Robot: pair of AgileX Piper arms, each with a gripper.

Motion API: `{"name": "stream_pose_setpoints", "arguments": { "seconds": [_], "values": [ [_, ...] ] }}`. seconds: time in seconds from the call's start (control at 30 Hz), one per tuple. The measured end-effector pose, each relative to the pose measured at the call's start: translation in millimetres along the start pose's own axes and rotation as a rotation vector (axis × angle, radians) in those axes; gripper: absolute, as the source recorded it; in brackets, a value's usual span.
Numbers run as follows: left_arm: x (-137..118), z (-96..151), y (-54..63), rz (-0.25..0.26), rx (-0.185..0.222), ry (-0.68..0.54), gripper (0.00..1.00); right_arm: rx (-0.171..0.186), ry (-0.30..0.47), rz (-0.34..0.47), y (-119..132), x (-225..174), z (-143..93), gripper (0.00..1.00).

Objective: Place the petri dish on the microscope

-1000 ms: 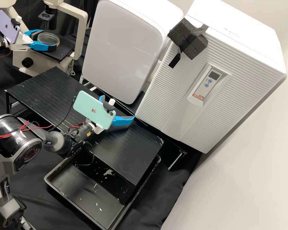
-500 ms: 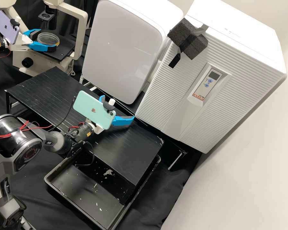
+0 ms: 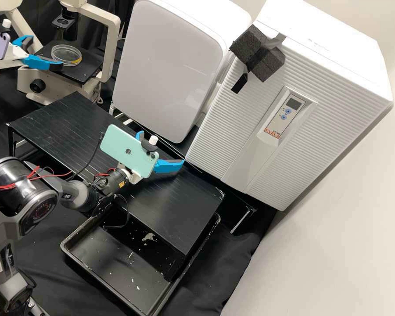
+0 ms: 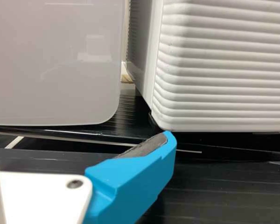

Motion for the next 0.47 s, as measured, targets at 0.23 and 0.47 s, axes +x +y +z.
{"name": "stream_pose_setpoints", "arguments": {
  "seconds": [0.23,0.47],
  "values": [
    [-52,32,-3.9,0.089,0.030,-0.029,1.00,0.000,0.000,0.000,0,0,0,1.00],
    [-91,50,-22.8,0.233,0.022,-0.160,1.00,0.000,0.000,0.000,0,0,0,1.00]
  ]
}}
